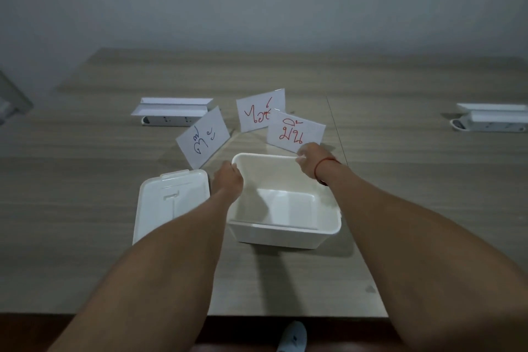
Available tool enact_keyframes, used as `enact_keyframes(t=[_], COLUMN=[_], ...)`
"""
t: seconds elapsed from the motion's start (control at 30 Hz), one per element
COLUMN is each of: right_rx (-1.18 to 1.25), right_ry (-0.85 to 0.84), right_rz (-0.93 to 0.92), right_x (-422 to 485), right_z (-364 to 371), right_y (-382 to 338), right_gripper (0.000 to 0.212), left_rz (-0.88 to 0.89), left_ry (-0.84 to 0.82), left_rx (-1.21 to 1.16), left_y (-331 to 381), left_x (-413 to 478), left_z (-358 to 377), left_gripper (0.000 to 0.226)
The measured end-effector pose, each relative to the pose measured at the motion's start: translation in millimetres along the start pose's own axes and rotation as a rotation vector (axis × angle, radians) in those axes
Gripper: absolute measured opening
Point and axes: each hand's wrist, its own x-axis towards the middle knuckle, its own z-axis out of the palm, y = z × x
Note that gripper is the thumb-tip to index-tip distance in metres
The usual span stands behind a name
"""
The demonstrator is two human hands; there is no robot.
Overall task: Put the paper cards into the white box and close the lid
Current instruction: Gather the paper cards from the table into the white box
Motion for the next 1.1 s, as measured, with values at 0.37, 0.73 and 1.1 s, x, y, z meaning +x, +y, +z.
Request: enact_keyframes(t=[0.37,0.73,1.1], right_rx=[-0.005,0.306,0.031], right_ry=[0.217,0.057,0.501], right_rz=[0.058,0.318,-0.174], right_x=[118,168,125], right_z=[-11,-8,-31], right_y=[-4,-6,-28], right_gripper=[0.034,0.04,0.036], left_rz=[-0.013,-0.059,-0.036], left_ry=[0.135,0.131,0.013], left_rx=[0.083,-0.018,-0.08], left_y=[35,46,46], left_x=[81,108,84], left_z=[9,14,-1], left_gripper=[0.038,0.039,0.041])
